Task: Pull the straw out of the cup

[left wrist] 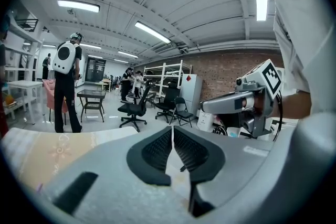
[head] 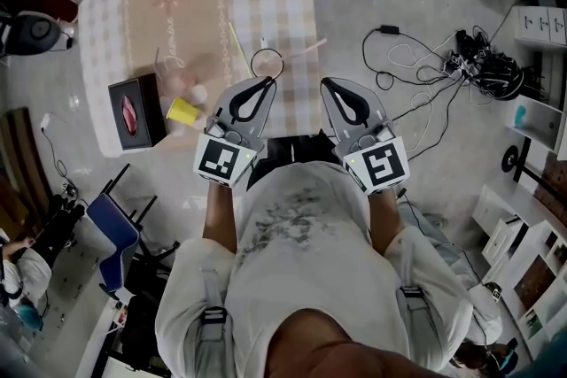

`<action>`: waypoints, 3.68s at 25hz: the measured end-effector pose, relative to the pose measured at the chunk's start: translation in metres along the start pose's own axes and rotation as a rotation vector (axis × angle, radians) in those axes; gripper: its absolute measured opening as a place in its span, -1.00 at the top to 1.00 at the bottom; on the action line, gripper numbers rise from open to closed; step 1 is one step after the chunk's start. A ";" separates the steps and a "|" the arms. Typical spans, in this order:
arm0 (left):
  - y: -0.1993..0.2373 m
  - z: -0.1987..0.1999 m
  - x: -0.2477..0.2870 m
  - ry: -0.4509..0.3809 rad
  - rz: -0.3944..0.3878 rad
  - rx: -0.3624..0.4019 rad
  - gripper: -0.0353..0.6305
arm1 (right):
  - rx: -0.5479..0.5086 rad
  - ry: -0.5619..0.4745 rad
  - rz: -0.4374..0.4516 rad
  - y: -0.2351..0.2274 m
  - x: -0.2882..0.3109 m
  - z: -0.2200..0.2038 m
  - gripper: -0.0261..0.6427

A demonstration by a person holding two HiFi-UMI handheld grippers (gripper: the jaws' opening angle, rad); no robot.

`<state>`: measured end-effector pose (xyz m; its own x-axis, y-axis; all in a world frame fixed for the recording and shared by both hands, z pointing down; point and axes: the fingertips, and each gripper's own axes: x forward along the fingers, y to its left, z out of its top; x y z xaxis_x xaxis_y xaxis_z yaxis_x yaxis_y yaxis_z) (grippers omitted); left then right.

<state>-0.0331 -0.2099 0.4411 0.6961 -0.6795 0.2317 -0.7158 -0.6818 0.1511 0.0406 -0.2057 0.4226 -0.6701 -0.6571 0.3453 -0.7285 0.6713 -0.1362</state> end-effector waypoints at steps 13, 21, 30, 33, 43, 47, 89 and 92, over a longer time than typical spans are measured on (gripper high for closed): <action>0.007 -0.021 0.016 0.063 -0.017 0.014 0.75 | 0.026 0.024 0.001 -0.011 0.007 -0.010 0.89; 0.009 -0.041 0.027 0.137 -0.028 0.013 0.70 | 0.039 0.012 -0.005 -0.018 0.010 -0.013 0.89; 0.010 -0.057 0.037 0.189 -0.030 0.005 0.64 | 0.068 0.050 0.011 -0.018 0.010 -0.026 0.89; 0.010 -0.062 0.038 0.201 -0.028 0.006 0.62 | 0.071 0.059 0.019 -0.015 0.012 -0.031 0.89; 0.011 -0.078 0.049 0.251 -0.026 0.019 0.55 | 0.102 0.078 0.033 -0.014 0.015 -0.051 0.89; 0.011 -0.084 0.054 0.270 -0.026 0.025 0.52 | 0.108 0.091 0.037 -0.016 0.016 -0.055 0.89; 0.020 -0.111 0.095 0.365 -0.007 0.077 0.57 | 0.145 0.111 -0.008 -0.050 0.004 -0.068 0.89; 0.021 -0.112 0.096 0.365 -0.003 0.079 0.63 | 0.145 0.111 -0.010 -0.050 0.004 -0.068 0.89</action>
<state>0.0123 -0.2585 0.5743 0.6228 -0.5454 0.5609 -0.6972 -0.7122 0.0816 0.0844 -0.2187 0.4944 -0.6489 -0.6158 0.4468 -0.7531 0.6037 -0.2617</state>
